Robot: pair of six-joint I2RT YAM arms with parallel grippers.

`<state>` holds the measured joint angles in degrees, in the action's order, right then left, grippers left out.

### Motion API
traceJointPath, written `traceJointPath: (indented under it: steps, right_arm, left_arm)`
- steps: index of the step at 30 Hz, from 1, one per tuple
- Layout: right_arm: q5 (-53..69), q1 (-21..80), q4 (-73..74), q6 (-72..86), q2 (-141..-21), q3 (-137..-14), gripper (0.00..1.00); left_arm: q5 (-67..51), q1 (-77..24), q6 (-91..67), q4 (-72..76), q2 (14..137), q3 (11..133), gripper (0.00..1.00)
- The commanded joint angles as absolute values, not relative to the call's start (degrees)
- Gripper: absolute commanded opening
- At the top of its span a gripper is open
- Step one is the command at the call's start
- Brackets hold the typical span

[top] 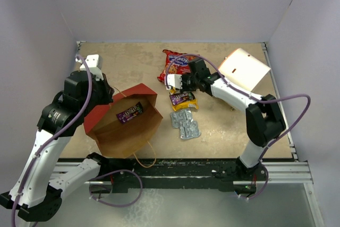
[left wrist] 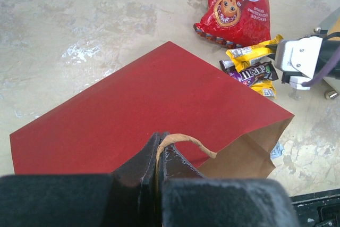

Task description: Take the snacks out of the paper bag

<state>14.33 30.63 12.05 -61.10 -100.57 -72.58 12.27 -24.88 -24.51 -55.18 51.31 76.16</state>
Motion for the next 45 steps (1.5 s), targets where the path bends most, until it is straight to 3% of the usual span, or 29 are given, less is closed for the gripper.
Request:
traceJointPath:
  steps: [1, 8, 15, 17, 28, 37, 45]
  right_arm:
    - [12.91, 29.11, 4.07, -57.1, -101.33, -74.03, 0.01]
    - [11.36, 29.0, 4.83, -56.69, -102.47, -73.45, 0.09]
    - [12.05, 28.95, 6.81, -53.32, -97.14, -72.34, 0.43]
    - [11.89, 29.01, 7.19, -50.92, -93.78, -71.48, 0.48]
    - [13.07, 35.08, 8.75, -32.93, -73.14, -56.46, 0.47]
    - [6.31, 55.85, -1.62, -5.06, -57.3, -44.18, 0.45]
    - [4.75, 72.5, -4.58, -1.82, -54.96, -47.44, 0.49]
  left_arm:
    - [13.02, -24.96, -24.43, -53.9, 52.87, 79.16, 0.0]
    - [11.77, -24.96, -23.89, -53.36, 53.79, 79.2, 0.0]
    - [10.2, -25.0, -23.81, -52.88, 53.42, 77.98, 0.0]
    - [9.3, -24.96, -23.82, -52.67, 53.19, 77.72, 0.0]
    - [5.19, -24.99, -24.95, -52.73, 50.75, 76.43, 0.0]
    - [3.2, -25.01, -24.27, -50.69, 50.54, 74.13, 0.0]
    - [0.57, -25.01, -24.83, -47.3, 52.01, 72.61, 0.0]
